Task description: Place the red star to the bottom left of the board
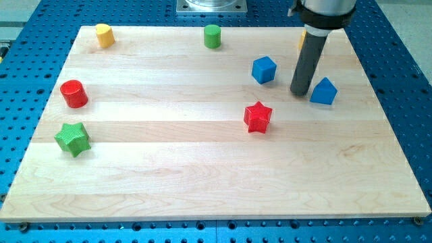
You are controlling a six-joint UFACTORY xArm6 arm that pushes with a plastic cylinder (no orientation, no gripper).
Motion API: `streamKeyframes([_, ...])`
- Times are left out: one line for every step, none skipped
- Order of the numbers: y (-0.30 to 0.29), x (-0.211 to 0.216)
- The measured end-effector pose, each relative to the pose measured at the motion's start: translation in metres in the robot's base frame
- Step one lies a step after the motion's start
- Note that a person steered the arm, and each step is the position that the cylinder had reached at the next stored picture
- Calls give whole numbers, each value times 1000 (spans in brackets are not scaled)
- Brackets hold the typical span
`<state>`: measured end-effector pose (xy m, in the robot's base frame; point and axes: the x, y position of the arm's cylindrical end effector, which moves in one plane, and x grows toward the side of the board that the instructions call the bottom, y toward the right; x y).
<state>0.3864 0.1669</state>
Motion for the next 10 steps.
streamKeyframes([27,0])
streamKeyframes([42,0])
streamKeyframes([40,-10])
streamKeyframes([40,-48])
streamKeyframes([26,-79])
streamKeyframes([-16,-79])
streamKeyframes([-61,-72])
streamKeyframes([-94,-39])
streamKeyframes([-99,-15])
streamKeyframes([-99,-15])
